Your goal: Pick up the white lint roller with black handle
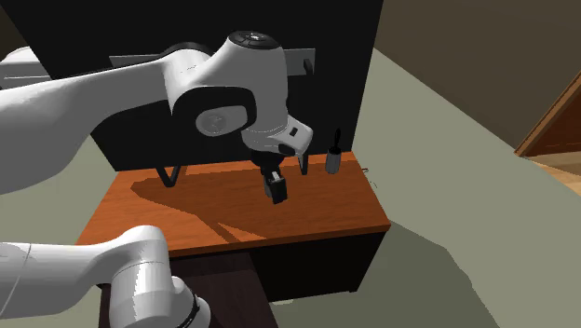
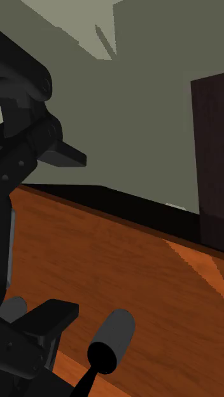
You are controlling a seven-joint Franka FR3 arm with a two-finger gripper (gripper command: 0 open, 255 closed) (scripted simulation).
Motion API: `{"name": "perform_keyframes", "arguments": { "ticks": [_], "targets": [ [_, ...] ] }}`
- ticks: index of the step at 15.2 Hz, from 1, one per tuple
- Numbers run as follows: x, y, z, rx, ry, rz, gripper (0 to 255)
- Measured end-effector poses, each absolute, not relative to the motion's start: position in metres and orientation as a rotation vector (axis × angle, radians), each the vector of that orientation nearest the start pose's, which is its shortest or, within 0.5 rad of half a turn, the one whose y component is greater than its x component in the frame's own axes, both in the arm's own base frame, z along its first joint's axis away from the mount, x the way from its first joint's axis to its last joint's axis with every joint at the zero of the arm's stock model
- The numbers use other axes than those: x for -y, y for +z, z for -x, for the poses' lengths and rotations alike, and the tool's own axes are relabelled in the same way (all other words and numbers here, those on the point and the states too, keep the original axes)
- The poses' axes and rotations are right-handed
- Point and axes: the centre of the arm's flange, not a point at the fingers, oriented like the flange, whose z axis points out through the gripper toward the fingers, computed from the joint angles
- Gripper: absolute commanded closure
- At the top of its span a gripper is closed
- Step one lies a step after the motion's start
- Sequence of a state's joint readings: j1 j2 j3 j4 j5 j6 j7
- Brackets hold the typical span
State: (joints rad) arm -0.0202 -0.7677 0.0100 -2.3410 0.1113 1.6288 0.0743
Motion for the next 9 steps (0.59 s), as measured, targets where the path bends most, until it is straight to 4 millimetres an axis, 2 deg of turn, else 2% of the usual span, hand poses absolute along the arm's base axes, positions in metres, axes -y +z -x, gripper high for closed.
{"name": "perform_keyframes", "arguments": {
  "ticks": [2, 7, 9],
  "targets": [
    [-0.014, 0.596, -0.319, -0.132, -0.090, 3.037, 0],
    [-0.070, 0.565, -0.319, -0.085, -0.201, 3.085, 0],
    [-0.099, 0.550, -0.319, -0.064, -0.253, 3.104, 0]
  ]
}}
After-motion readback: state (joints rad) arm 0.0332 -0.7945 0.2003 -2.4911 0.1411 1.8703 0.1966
